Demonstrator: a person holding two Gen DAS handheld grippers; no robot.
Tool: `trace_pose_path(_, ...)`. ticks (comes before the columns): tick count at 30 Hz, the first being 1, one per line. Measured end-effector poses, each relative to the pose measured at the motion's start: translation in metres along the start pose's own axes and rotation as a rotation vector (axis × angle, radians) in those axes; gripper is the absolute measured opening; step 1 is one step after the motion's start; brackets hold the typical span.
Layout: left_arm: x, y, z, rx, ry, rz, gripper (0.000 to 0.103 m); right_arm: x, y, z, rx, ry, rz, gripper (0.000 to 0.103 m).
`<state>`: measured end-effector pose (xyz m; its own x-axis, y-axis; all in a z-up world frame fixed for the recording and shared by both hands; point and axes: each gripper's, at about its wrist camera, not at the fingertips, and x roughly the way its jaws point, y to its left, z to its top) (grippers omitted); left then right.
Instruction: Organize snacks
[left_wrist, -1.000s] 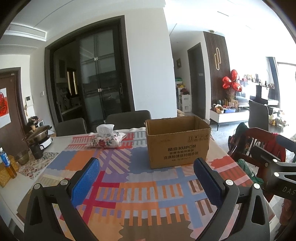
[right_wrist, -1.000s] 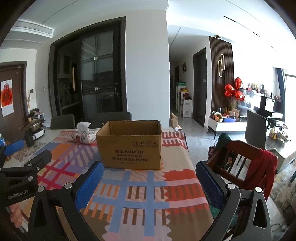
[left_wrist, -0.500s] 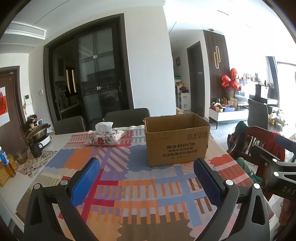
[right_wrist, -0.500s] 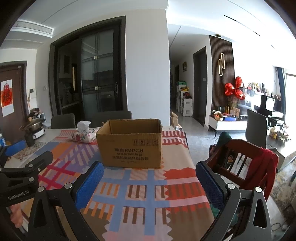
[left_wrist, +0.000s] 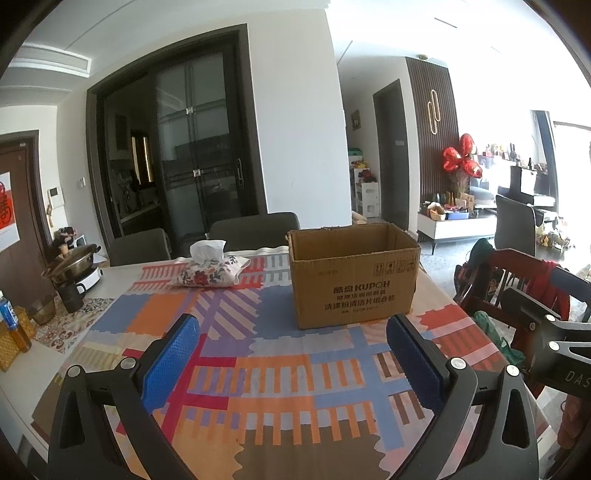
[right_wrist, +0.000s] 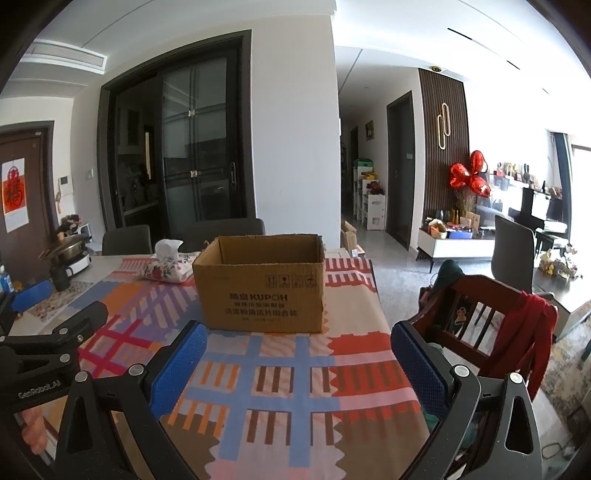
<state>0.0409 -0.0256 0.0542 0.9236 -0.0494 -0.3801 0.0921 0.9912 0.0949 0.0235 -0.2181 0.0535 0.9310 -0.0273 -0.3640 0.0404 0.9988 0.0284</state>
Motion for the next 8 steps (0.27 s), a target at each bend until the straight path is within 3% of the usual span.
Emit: trace_pose_path(8, 0.0003, 0.0001, 0.0004, 0.001, 0.000, 0.001, 0.103, 0.0005, 0.0004, -0.0015, -0.001, 0.003, 0.004, 0.101)
